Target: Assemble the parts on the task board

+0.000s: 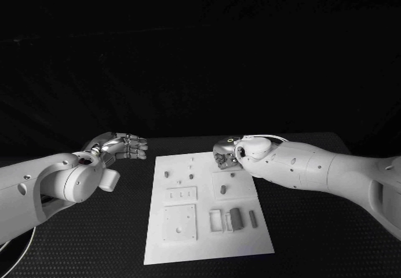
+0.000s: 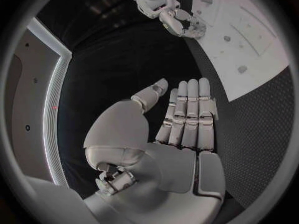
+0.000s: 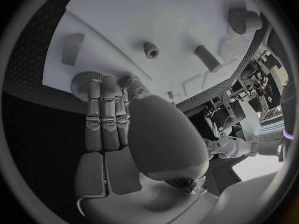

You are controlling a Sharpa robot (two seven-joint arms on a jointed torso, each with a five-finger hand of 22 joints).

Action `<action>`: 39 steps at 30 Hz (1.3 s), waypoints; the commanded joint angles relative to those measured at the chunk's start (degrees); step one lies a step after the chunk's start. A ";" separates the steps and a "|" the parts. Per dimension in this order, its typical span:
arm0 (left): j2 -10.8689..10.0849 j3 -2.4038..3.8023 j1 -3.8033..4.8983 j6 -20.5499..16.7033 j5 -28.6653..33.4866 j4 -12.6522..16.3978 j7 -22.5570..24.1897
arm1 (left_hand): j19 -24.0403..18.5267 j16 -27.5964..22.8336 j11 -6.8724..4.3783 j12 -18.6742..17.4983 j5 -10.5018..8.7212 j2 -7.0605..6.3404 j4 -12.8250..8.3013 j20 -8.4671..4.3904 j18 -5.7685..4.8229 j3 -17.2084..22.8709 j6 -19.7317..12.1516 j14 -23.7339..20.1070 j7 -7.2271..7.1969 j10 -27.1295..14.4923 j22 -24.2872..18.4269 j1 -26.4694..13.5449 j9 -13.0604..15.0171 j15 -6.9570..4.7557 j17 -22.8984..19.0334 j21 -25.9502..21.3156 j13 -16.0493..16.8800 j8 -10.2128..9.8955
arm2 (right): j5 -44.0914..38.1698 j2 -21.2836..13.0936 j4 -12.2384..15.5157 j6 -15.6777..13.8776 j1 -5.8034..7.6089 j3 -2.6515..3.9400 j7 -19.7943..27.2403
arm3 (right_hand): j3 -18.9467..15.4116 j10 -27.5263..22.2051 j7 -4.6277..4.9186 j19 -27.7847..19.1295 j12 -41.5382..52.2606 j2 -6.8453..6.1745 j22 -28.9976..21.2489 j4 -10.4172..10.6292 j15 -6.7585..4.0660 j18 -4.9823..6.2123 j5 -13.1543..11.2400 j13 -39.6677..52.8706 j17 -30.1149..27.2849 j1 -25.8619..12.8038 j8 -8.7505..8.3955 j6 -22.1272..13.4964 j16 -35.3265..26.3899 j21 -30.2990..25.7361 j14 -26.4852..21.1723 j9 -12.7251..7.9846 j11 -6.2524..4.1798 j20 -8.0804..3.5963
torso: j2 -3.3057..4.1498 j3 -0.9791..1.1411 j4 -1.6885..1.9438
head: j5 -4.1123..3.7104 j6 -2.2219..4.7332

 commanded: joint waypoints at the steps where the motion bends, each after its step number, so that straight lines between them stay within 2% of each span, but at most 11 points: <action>1: 0.02 0.07 0.09 0.87 -0.19 0.09 0.62 | -0.15 -0.39 0.35 -0.39 -0.37 -0.30 0.00 -0.13 -0.19 -0.35 0.08 -0.16 0.29 0.11 0.07 -0.36 -0.03 0.17 0.10 -0.30 0.08 -0.31 | -1.44 0.01 0.20 2.23 -0.83 -0.46 -0.34 | 0.41 0.55 -0.14 0.11 0.21 0.05 1.47 -0.10 -0.42 1.64 0.24 -0.06 0.12 -0.50 0.24 0.63 0.31 0.53 0.19 0.05 -0.04 -0.55 | 0.14 0.01 0.03 | -0.05 0.07; 7: 0.01 0.07 0.10 0.84 -0.20 0.04 0.62 | -0.15 -0.41 0.35 -0.42 -0.37 -0.31 0.00 -0.12 -0.19 -0.35 0.08 -0.16 0.29 0.12 0.08 -0.36 -0.02 0.17 0.12 -0.32 0.12 -0.32 | -1.45 -0.07 1.20 0.00 -0.83 -0.44 -1.07 | 0.83 1.31 -0.39 0.30 0.27 0.34 1.47 -0.29 -0.72 1.64 0.25 0.12 0.50 -0.43 0.33 1.31 0.99 1.67 0.58 0.24 -0.33 -0.86 | 0.23 0.01 0.01 | -0.10 0.42; 11: 0.04 0.07 0.10 0.75 -0.21 -0.07 0.63 | -0.14 -0.42 0.35 -0.44 -0.37 -0.30 0.00 -0.12 -0.19 -0.35 0.08 -0.15 0.29 0.12 0.09 -0.37 -0.02 0.17 0.14 -0.33 0.14 -0.33 | -1.43 -0.30 2.51 -0.70 -0.71 -0.40 -2.15 | 1.44 1.79 -0.57 0.37 0.25 2.01 1.46 -0.09 -0.91 1.64 0.27 0.23 0.74 -0.86 0.42 1.86 1.41 2.51 0.80 0.40 -0.54 -1.08 | 0.28 -0.03 0.07 | -0.08 0.82; 23: 0.21 0.07 0.10 0.76 -0.20 -0.47 0.60 | -0.12 -0.48 0.36 -0.57 -0.37 -0.26 0.08 -0.10 -0.20 -0.38 0.10 -0.15 0.31 0.15 0.14 -0.52 0.00 0.18 0.21 -0.37 0.27 -0.38 | -3.50 1.67 3.69 -3.42 1.29 0.03 -4.90 | 1.55 2.28 -0.71 0.33 0.22 2.46 1.45 -0.63 -1.15 1.64 0.24 0.35 0.96 -0.89 0.47 2.28 1.84 3.40 1.01 0.57 -0.77 -1.40 | 0.41 -0.02 0.12 | 0.44 1.48; 31: 0.39 0.07 0.10 0.71 -0.20 -0.43 0.59 | -0.12 -0.51 0.36 -0.64 -0.37 -0.26 0.08 -0.10 -0.19 -0.39 0.10 -0.15 0.31 0.16 0.16 -0.57 0.01 0.18 0.25 -0.40 0.33 -0.41 | -4.10 4.66 1.92 -4.52 1.40 0.24 -5.68 | 1.53 2.58 -0.78 0.40 0.22 2.47 1.44 -0.82 -1.27 1.64 0.23 0.42 1.10 -1.03 0.50 2.55 2.11 3.92 1.20 0.66 -0.89 -1.52 | 0.50 -0.02 0.17 | 0.59 1.79; 39: 0.89 0.08 0.10 0.68 -0.20 -0.52 0.61 | -0.12 -0.54 0.36 -0.70 -0.37 -0.27 0.07 -0.10 -0.18 -0.39 0.10 -0.15 0.31 0.17 0.18 -0.59 0.01 0.18 0.28 -0.43 0.39 -0.43 | -4.15 8.42 -1.54 -5.13 1.38 0.42 -5.99 | 1.56 2.74 -0.81 0.46 0.20 2.49 1.43 -0.90 -1.33 1.64 0.24 0.46 1.16 -1.14 0.50 2.67 2.25 4.22 1.30 0.71 -0.96 -1.59 | 0.57 -0.04 0.24 | 0.60 1.92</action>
